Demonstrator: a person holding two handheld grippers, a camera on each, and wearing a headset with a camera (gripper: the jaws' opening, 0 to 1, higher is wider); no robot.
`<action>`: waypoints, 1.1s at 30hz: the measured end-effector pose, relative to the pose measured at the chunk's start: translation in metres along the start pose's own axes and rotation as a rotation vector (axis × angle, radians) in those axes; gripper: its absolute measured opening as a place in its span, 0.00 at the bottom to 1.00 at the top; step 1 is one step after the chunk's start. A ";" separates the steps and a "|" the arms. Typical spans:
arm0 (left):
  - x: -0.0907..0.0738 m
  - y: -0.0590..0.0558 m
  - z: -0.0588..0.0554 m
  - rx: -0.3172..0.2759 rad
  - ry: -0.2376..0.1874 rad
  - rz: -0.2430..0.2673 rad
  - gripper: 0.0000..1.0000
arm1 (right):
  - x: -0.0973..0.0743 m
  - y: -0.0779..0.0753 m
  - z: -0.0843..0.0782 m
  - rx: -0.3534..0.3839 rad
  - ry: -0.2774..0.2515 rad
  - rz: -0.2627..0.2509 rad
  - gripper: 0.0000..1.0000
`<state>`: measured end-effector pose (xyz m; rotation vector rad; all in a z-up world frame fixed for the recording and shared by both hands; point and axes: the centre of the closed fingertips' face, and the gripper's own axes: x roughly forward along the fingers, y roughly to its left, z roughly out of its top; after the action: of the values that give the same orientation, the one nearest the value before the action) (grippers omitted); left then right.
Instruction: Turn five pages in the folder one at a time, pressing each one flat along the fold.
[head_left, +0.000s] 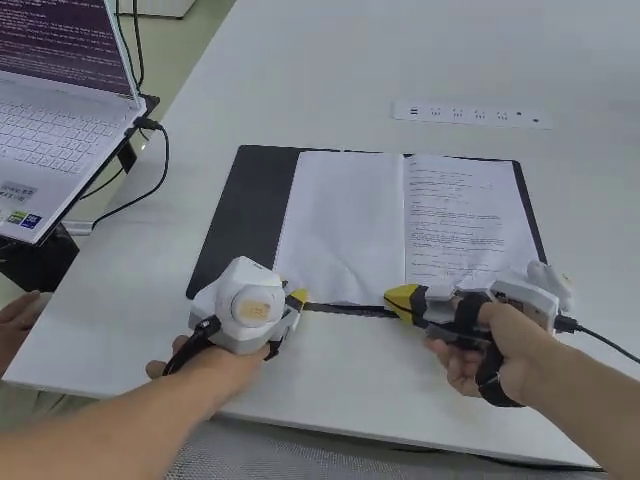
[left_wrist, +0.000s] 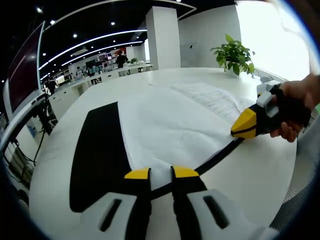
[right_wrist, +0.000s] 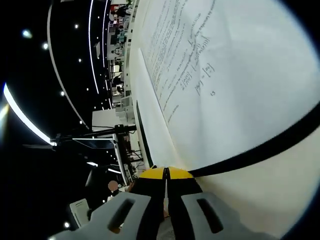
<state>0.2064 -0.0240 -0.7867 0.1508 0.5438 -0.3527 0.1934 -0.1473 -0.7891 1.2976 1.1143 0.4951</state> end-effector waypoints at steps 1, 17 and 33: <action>0.000 0.000 0.000 0.000 0.000 0.001 0.14 | -0.003 -0.001 -0.010 0.013 0.022 -0.011 0.00; -0.014 0.010 -0.013 -0.076 0.177 0.011 0.29 | -0.111 0.060 -0.012 -0.152 -0.322 0.046 0.04; -0.081 0.004 0.040 -0.147 0.077 -0.017 0.63 | -0.195 0.077 0.013 -0.614 -0.521 -0.182 0.53</action>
<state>0.1627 -0.0060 -0.7092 0.0185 0.6451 -0.3229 0.1415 -0.2934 -0.6477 0.7128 0.5651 0.2994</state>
